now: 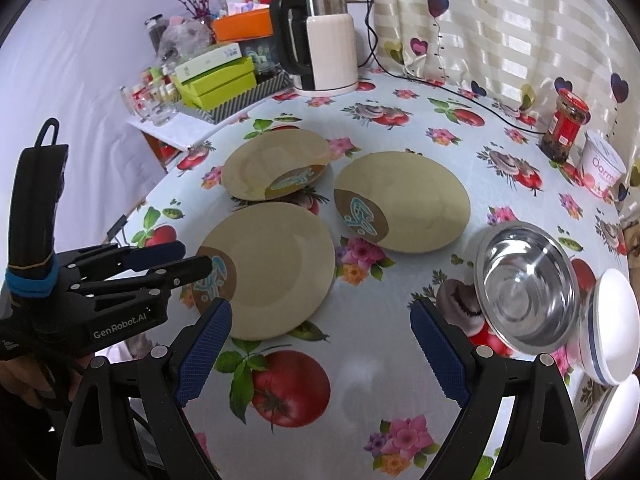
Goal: Organize plates and bowls
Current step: 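Move the left gripper forward and close it on the nearest beige plate's rim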
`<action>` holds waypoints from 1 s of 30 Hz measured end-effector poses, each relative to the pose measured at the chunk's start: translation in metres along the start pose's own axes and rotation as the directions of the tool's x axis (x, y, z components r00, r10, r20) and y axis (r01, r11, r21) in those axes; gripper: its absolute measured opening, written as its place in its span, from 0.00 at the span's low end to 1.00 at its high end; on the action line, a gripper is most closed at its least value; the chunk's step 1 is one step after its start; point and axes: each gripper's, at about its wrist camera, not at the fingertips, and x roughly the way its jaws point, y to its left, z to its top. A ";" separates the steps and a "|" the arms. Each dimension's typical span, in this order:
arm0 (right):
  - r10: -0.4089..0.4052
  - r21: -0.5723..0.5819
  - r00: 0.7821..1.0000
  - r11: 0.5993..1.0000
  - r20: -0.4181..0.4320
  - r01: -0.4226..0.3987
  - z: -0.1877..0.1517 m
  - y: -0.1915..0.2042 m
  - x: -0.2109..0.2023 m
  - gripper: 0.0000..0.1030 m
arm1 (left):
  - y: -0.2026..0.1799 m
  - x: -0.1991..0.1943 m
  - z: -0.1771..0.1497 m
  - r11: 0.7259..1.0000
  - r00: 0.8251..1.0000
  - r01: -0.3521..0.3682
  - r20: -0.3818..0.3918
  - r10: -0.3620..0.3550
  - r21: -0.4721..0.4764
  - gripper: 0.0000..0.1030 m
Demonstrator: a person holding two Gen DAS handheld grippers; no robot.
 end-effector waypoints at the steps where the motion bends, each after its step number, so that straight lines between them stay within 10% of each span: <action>1: 0.000 -0.002 1.000 1.000 -0.001 0.000 0.001 0.000 0.001 0.89 | 0.001 0.001 0.001 1.000 1.000 -0.001 0.000 0.001 -0.001 0.38; 30: 0.012 -0.017 1.000 1.000 -0.027 -0.013 0.054 0.009 0.048 0.76 | 0.033 0.025 0.031 0.997 0.998 -0.065 0.002 0.065 -0.030 0.38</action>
